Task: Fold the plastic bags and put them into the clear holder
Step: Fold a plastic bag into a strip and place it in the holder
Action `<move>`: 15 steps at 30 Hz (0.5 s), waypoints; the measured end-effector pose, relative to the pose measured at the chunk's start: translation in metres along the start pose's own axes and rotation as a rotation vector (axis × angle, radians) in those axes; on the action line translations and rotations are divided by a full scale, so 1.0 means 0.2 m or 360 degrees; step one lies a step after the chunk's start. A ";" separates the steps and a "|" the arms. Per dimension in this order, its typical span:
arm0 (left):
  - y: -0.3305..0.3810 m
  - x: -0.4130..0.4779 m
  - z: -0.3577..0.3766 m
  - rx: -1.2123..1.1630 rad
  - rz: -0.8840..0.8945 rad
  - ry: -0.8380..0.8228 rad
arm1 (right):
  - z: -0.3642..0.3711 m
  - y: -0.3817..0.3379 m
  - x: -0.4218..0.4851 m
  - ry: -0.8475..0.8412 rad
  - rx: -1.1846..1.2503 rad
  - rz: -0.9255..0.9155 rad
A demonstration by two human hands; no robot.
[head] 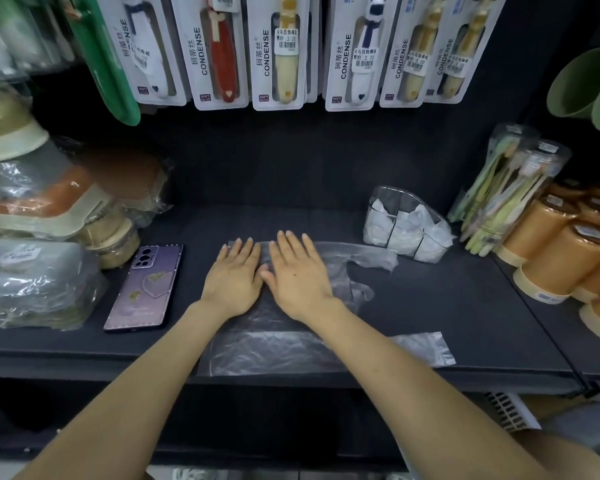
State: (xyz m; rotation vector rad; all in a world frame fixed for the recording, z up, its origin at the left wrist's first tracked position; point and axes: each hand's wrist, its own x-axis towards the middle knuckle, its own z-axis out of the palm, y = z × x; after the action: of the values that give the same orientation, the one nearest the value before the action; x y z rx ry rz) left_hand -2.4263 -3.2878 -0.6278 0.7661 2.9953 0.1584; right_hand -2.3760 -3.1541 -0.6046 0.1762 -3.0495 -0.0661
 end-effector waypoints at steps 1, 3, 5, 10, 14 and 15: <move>-0.01 0.01 0.01 0.0022 -0.0002 -0.0044 | 0.03 0.01 0.02 -0.0092 -0.0019 0.0015; -0.02 0.01 0.04 0.0020 -0.0007 -0.0104 | 0.08 0.07 0.01 -0.0202 0.0004 0.0063; -0.03 0.01 0.04 -0.0002 -0.0009 -0.0112 | 0.09 0.18 -0.03 -0.0284 0.0025 0.0117; -0.03 0.01 0.04 -0.0035 -0.0007 -0.0107 | 0.08 0.52 -0.16 -0.0391 0.0049 0.0396; -0.04 0.00 -0.03 -0.0536 -0.0105 -0.0121 | 0.01 0.50 -0.19 -0.0230 0.0123 0.0408; -0.04 -0.01 -0.06 -0.0612 -0.0114 -0.0051 | -0.03 0.42 -0.21 -0.0132 0.0148 0.0346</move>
State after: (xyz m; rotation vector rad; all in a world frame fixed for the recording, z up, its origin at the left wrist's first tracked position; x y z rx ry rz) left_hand -2.4286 -3.2965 -0.6168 0.6101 2.8223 0.6854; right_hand -2.3444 -3.0659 -0.5986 -0.1568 -3.1339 0.0848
